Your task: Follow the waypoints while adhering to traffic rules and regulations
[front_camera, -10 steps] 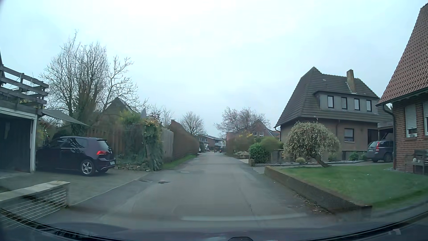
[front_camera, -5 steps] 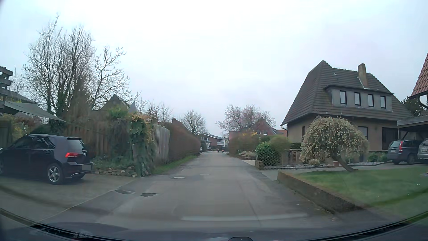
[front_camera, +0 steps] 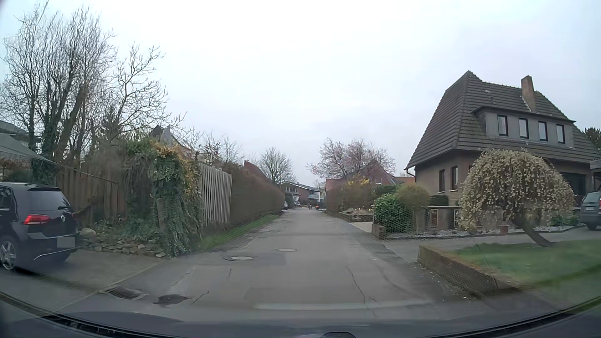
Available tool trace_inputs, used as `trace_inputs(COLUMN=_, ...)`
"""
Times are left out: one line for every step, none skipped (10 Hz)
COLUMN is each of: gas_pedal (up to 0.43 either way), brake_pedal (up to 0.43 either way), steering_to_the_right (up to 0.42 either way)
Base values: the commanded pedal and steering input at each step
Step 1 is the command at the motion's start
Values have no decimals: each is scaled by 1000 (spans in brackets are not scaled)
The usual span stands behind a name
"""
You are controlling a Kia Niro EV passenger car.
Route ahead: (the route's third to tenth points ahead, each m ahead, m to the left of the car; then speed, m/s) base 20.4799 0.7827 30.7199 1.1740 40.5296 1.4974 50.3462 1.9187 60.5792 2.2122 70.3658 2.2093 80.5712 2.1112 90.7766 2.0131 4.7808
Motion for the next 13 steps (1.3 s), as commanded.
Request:
trace_inputs(gas_pedal=130, brake_pedal=0, steering_to_the_right=-20)
trace_inputs(gas_pedal=130, brake_pedal=0, steering_to_the_right=-20)
trace_inputs(gas_pedal=130, brake_pedal=0, steering_to_the_right=-19)
trace_inputs(gas_pedal=130, brake_pedal=0, steering_to_the_right=-19)
trace_inputs(gas_pedal=130, brake_pedal=0, steering_to_the_right=-19)
trace_inputs(gas_pedal=130, brake_pedal=0, steering_to_the_right=-19)
trace_inputs(gas_pedal=130, brake_pedal=0, steering_to_the_right=-19)
trace_inputs(gas_pedal=130, brake_pedal=0, steering_to_the_right=-19)
trace_inputs(gas_pedal=130, brake_pedal=0, steering_to_the_right=-19)
trace_inputs(gas_pedal=130, brake_pedal=0, steering_to_the_right=-17)
trace_inputs(gas_pedal=130, brake_pedal=0, steering_to_the_right=-12)
trace_inputs(gas_pedal=130, brake_pedal=0, steering_to_the_right=-11)
trace_inputs(gas_pedal=130, brake_pedal=0, steering_to_the_right=-14)
